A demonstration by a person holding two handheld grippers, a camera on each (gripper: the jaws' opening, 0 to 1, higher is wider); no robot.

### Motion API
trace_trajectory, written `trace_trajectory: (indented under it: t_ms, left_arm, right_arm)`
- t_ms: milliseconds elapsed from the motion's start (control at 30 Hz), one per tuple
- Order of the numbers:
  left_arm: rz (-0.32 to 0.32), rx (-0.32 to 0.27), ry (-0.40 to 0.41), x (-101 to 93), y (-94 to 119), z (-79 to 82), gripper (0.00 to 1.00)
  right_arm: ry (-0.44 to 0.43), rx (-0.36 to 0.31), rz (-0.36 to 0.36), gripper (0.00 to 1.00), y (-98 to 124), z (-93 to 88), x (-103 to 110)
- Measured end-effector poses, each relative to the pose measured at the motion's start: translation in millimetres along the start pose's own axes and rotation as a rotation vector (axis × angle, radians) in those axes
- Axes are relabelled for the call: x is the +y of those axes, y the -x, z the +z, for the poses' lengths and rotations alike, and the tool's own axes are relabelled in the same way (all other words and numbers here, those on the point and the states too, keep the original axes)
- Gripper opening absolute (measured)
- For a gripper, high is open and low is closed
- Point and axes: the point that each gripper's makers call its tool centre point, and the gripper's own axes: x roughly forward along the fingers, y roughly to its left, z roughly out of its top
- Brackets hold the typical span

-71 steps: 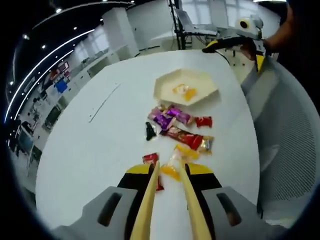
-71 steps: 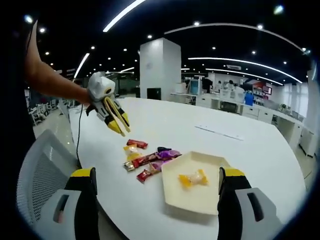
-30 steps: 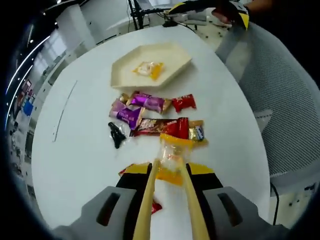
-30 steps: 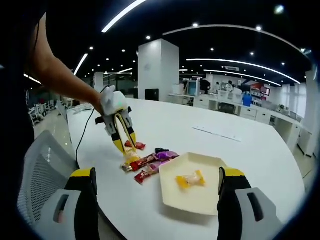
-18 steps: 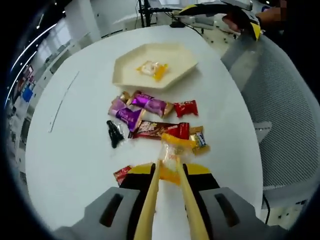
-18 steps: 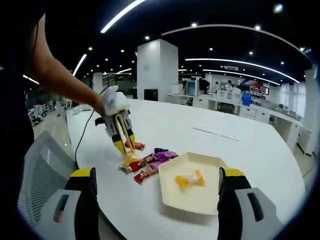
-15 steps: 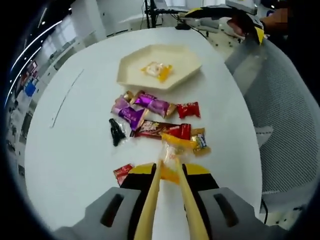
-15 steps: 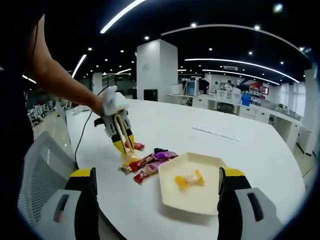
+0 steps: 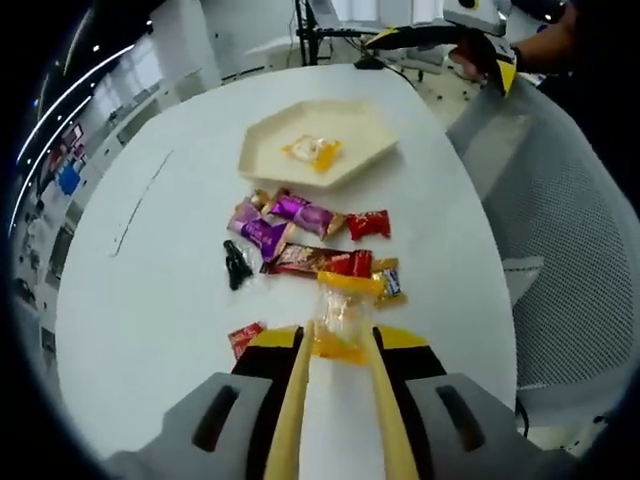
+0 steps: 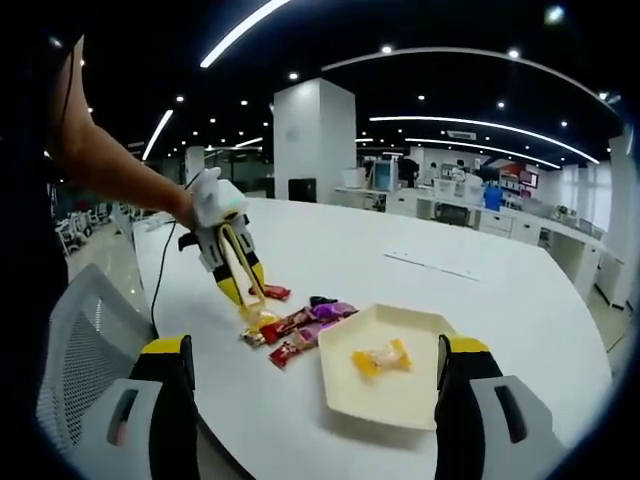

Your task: Place the target food into the container with the food tongs after gripping and lifting it, then release it inside without dropping or visibly crushing the food.

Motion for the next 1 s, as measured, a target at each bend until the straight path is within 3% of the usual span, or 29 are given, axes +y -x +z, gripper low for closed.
trace_trajectory:
  t_ms: [67,100,167,233,433,467,500,533,667,767,933,1000]
  left_arm:
    - [0.014,0.041,-0.070,-0.9,-2.6,-3.7,0.24]
    - [-0.002,0.050,-0.065,-5.4,-4.8,-5.0,0.24]
    - [0.031,0.070,-0.092,-2.5,-9.4,-8.5,0.25]
    - [0.025,0.073,-0.090,-4.1,-13.7,-10.7,0.25]
    - [0.094,0.081,-0.083,0.3,-21.9,-10.4,0.25]
    - [0.094,0.083,-0.072,0.2,-21.7,-9.8,0.24]
    - [0.100,0.090,-0.011,1.7,-19.5,-11.9,0.23]
    - [0.113,0.052,0.008,4.1,-20.3,-7.0,0.22]
    - [0.145,0.011,0.122,8.5,-17.5,-7.3,0.18]
    - [0.162,0.016,0.151,10.4,-14.7,-8.5,0.17]
    - [0.194,-0.046,0.244,17.9,-5.6,-4.2,0.18]
    - [0.204,-0.049,0.245,20.8,-1.4,-5.0,0.18]
  right_arm:
    - [-0.002,0.001,0.001,0.99,-0.1,-0.3,0.3]
    - [-0.002,0.001,0.001,0.99,0.0,-0.3,0.2]
    - [-0.002,0.001,-0.002,0.99,0.1,-0.3,-0.4]
    - [-0.003,0.002,-0.002,0.99,0.2,-0.5,-0.3]
    - [-0.007,0.001,-0.004,0.99,0.6,-0.7,-1.1]
    - [-0.007,0.002,-0.005,0.99,0.6,-0.8,-1.2]
    - [-0.004,0.000,-0.005,0.99,0.5,-0.4,-1.4]
    - [-0.006,0.000,-0.005,0.99,0.5,-0.3,-1.3]
    - [-0.011,-0.003,-0.008,0.99,0.9,-0.1,-2.1]
    - [-0.012,-0.003,-0.011,0.99,0.8,-0.2,-2.8]
    - [-0.014,-0.003,-0.010,0.99,0.6,-0.4,-2.6]
    - [-0.010,-0.001,-0.010,0.99,0.6,-0.7,-2.6]
